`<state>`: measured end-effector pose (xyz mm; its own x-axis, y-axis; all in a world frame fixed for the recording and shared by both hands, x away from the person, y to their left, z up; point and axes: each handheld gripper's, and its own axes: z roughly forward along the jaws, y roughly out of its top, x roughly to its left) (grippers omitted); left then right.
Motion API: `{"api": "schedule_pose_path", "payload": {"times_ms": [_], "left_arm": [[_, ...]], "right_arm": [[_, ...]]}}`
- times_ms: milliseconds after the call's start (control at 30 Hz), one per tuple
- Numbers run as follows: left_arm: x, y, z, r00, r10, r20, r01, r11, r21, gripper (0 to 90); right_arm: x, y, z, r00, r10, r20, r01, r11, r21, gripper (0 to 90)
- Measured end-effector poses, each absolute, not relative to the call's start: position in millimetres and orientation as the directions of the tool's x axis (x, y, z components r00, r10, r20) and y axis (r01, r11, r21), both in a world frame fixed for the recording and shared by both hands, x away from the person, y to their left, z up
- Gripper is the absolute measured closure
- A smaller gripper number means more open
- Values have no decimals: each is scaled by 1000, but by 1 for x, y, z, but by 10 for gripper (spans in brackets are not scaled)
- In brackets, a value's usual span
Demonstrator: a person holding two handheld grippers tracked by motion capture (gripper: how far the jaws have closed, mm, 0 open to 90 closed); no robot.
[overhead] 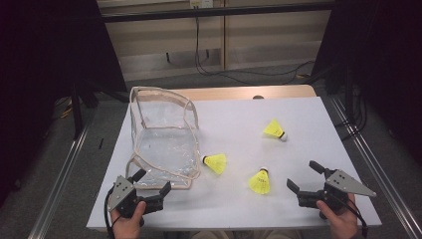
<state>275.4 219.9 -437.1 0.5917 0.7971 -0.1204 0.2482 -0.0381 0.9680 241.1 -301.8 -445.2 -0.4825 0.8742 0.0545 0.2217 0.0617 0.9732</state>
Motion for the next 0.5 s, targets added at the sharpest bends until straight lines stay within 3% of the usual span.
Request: {"api": "schedule_pose_path", "payload": {"times_ms": [500], "left_arm": [[274, 216, -437, 608, 784, -121, 250, -45, 967, 13]], "right_arm": [[241, -302, -445, -492, 869, 52, 220, 66, 973, 17]]}}
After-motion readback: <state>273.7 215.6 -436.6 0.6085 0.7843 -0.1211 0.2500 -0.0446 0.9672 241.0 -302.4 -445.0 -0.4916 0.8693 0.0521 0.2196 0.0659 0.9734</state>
